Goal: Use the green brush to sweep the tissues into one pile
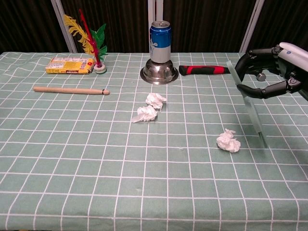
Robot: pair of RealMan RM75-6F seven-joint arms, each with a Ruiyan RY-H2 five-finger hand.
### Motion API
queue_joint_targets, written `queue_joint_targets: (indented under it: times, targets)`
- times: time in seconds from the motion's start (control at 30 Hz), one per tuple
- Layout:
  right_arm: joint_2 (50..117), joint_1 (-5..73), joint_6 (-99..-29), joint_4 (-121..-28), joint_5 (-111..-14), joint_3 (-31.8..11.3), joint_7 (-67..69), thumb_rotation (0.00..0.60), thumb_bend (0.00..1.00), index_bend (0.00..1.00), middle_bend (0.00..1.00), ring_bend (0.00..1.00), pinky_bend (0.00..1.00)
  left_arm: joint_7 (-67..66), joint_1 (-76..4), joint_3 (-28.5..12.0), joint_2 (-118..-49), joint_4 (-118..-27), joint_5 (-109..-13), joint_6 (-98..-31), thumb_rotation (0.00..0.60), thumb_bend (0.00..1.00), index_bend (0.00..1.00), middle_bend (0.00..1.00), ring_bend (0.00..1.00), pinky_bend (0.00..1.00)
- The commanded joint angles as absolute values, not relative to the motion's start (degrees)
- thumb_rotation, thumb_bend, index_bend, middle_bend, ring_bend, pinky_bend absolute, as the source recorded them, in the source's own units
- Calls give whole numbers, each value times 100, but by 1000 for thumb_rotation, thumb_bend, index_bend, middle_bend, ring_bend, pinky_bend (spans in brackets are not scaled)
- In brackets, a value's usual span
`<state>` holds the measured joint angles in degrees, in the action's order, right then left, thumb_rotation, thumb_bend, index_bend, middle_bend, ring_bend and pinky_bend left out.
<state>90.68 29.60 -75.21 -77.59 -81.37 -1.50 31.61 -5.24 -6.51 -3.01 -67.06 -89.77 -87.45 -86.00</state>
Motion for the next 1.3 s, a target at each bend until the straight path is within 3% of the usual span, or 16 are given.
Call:
queue_joint_targets:
  times: [0.03, 0.37, 0.5, 0.93, 1.3]
  targets:
    - [9432, 2881, -7558, -7837, -7976, -327, 2735, 600, 430, 620, 608, 261, 140, -506, -655, -296, -6703, -8965, -8749, -8595, 600, 0, 185, 168, 63, 60]
    - [10543, 2834, -7649, -7278, -8033, -503, 1665, 600, 432, 621, 608, 261, 116, -386, -604, -255, -6695, -8930, -8795, -8678, 600, 0, 185, 168, 64, 60]
    - [10875, 2951, -7513, -7076, -7938, -760, 1532, 600, 439, 620, 608, 261, 116, -353, -612, -248, -6708, -8890, -8809, -8670, 600, 0, 185, 168, 63, 61]
    - [11709, 4031, -6664, -5857, -7785, -1777, 1639, 600, 441, 621, 604, 261, 116, -299, -597, -228, -6735, -8838, -8802, -8669, 600, 0, 185, 168, 63, 60]
    - [12497, 4746, -6531, -4504, -7846, -2082, 1955, 600, 440, 621, 604, 262, 116, -266, -610, -233, -6720, -8809, -8780, -8636, 600, 0, 185, 168, 63, 60]
